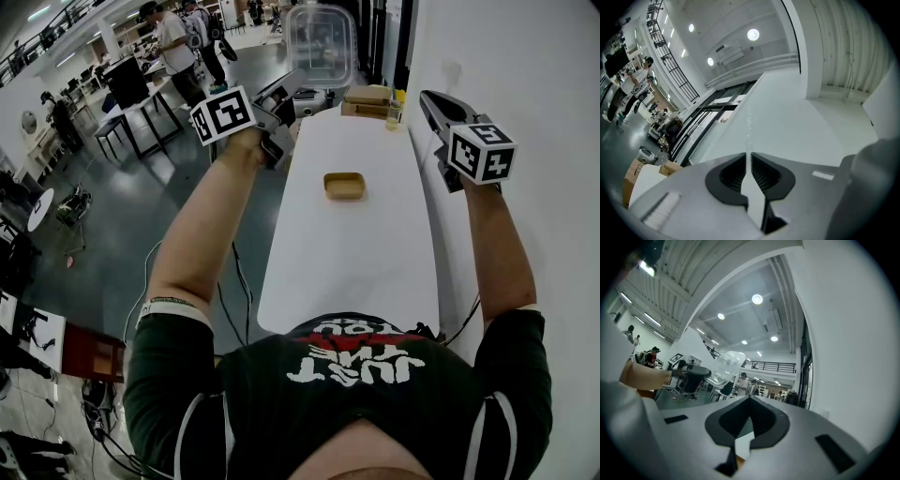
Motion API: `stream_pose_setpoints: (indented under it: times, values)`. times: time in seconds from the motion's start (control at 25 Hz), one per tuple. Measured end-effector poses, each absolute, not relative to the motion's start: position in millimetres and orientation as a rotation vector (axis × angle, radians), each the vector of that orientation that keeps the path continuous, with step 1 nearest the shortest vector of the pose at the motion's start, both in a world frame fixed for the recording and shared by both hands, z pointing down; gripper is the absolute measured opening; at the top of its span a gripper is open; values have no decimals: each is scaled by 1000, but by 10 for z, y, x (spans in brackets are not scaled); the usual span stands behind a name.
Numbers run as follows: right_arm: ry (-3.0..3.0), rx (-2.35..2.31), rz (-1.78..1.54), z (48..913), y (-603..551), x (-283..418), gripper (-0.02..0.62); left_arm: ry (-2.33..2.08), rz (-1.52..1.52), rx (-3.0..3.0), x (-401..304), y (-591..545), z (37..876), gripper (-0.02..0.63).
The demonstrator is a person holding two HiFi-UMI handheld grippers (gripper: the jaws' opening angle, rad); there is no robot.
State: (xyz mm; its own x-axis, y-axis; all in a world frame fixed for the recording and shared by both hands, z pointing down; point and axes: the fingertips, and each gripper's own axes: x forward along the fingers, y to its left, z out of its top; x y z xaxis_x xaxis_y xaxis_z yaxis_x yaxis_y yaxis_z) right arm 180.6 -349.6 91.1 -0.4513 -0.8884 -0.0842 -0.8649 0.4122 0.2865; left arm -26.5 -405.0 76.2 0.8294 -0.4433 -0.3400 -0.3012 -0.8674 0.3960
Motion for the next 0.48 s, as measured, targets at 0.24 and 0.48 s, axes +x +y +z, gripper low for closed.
stream_pose_setpoints:
  times: [0.24, 0.48]
  values:
    - [-2570, 1599, -443, 926, -3493, 1816, 6, -563, -614, 2684, -259, -4041, 760, 38]
    - [-2571, 1594, -439, 923, -3503, 1788, 6, -567, -608, 2678, -280, -4058, 771, 38]
